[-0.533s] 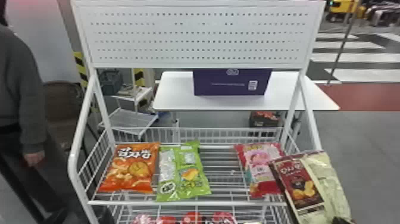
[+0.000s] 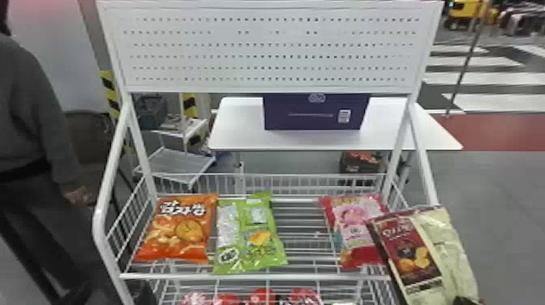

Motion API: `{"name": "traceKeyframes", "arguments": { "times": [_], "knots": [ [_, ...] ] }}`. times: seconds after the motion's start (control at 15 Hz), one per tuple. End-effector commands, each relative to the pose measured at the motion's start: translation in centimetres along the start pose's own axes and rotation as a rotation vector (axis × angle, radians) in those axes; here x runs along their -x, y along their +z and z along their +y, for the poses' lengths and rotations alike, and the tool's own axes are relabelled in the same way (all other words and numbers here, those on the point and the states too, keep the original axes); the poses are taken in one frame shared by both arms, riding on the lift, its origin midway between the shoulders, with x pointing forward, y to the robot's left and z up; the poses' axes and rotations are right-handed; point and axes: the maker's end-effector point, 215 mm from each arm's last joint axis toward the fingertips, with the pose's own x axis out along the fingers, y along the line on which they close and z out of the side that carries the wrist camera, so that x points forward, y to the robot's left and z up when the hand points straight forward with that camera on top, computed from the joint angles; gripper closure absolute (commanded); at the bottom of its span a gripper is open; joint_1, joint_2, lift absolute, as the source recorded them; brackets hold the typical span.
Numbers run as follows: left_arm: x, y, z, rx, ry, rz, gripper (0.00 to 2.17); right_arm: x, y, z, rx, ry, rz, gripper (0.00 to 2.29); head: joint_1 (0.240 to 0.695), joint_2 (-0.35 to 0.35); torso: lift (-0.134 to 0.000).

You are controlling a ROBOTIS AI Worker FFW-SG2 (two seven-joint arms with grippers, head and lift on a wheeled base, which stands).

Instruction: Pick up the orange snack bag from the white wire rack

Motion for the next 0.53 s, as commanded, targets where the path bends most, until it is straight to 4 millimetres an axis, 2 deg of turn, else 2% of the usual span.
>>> {"name": "traceKeyframes", "arguments": {
  "times": [0.0,0.07,0.27,0.4,0.47],
  "knots": [
    [-0.1,0.0,-0.1,-0.002,-0.002,0.000,0.08,0.0,-0.1,0.0,0.000,0.000,0.002,2.26,0.499,0.000,0.000],
    [-0.9,-0.8,-0.8,-0.004,-0.013,0.017,0.08,0.0,0.0,0.0,0.000,0.000,-0.001,2.26,0.499,0.000,0.000],
    [-5.3,-5.4,-2.6,-0.015,-0.036,0.087,0.08,-0.1,0.1,0.0,0.000,0.002,-0.003,2.26,0.499,0.000,0.000],
    [-8.8,-6.9,-4.2,-0.024,-0.050,0.111,0.08,0.0,-0.3,0.0,-0.001,-0.001,0.003,2.26,0.499,0.000,0.000],
    [-10.9,-6.9,-4.8,-0.036,-0.047,0.100,0.08,0.0,-0.3,-0.1,-0.002,-0.002,0.003,2.26,0.499,0.000,0.000]
  ]
}}
